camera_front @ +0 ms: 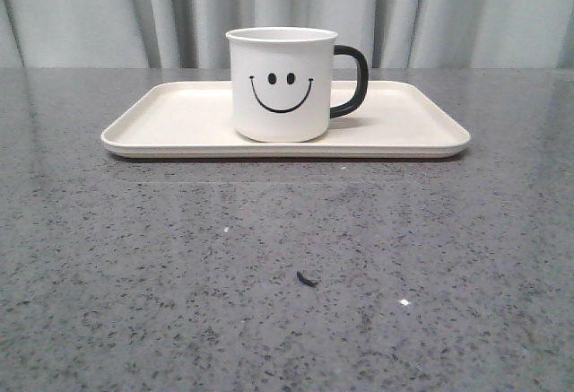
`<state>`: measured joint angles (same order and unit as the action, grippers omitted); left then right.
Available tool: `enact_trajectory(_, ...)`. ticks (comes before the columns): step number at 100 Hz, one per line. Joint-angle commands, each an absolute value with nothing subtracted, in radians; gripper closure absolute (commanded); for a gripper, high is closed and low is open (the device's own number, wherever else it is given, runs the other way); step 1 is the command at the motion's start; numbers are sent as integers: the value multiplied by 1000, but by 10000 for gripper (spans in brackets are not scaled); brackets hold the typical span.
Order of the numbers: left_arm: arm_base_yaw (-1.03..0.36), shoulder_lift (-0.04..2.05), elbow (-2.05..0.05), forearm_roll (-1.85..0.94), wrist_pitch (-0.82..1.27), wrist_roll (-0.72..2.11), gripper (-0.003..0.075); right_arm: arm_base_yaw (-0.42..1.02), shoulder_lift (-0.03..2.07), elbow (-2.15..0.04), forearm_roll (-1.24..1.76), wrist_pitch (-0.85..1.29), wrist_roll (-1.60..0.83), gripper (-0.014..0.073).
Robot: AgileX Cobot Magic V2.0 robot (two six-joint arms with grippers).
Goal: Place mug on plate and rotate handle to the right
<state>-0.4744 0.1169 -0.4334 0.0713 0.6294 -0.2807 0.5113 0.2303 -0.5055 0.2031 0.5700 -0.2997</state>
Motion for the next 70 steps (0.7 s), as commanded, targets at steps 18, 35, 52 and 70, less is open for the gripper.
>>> enact_trajectory(18, -481, 127, -461, 68, 558, -283, 739, 508, 240, -527, 211, 486, -300, 663)
enact_trajectory(35, -481, 127, -455, 81, 556, -283, 739, 508, 240, -527, 211, 486, -300, 663)
enact_trajectory(52, -431, 127, -412, 79, 466, -268, 739, 508, 240, -527, 211, 486, -300, 663)
enact_trajectory(70, -309, 127, -272, 0, 141, -50, 739, 508, 240, -527, 211, 486, -300, 663)
